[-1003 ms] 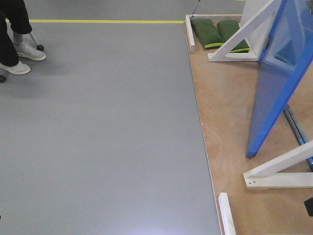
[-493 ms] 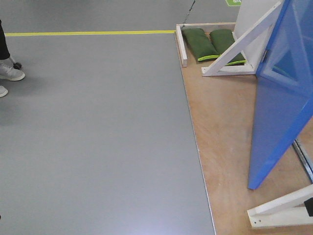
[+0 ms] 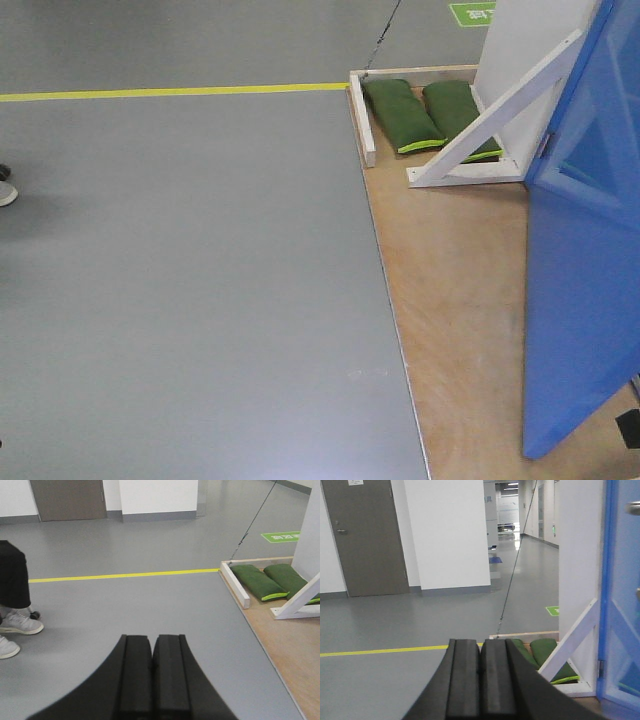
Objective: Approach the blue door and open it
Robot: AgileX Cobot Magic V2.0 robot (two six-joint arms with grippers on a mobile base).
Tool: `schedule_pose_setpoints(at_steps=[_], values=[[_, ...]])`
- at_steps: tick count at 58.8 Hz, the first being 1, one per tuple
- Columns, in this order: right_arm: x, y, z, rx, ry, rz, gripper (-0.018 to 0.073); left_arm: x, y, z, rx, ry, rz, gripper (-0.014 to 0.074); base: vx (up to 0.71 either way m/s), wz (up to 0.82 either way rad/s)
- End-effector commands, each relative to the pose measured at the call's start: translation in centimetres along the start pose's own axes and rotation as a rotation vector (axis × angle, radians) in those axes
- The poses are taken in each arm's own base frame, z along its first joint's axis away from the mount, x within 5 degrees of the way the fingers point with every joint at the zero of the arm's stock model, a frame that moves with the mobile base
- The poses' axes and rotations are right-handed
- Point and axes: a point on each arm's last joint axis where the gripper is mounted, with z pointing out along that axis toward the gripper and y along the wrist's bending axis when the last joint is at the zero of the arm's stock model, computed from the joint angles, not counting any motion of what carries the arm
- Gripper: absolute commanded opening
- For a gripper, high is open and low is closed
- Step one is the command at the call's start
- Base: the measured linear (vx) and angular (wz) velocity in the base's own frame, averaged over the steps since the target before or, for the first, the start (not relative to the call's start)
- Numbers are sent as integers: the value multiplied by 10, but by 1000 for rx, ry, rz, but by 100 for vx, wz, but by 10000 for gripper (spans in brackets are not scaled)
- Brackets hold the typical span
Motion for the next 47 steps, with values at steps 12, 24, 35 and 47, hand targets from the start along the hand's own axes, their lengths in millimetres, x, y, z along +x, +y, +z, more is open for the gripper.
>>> schedule_pose_setpoints(at_steps=[12,24,35,47], values=[[-8,4,-2,-58,-92,-14,12,-16,0,-4,7,-123,-9,73,32,-13],[-8,4,-2,-58,-92,-14,12,-16,0,-4,7,-123,-9,73,26,-15],[-8,4,-2,-58,-92,-14,12,-16,0,-4,7,-123,-9,73,20,-11],[-8,4,-2,-58,-92,-14,12,-16,0,-4,7,-123,-9,73,12,-1]])
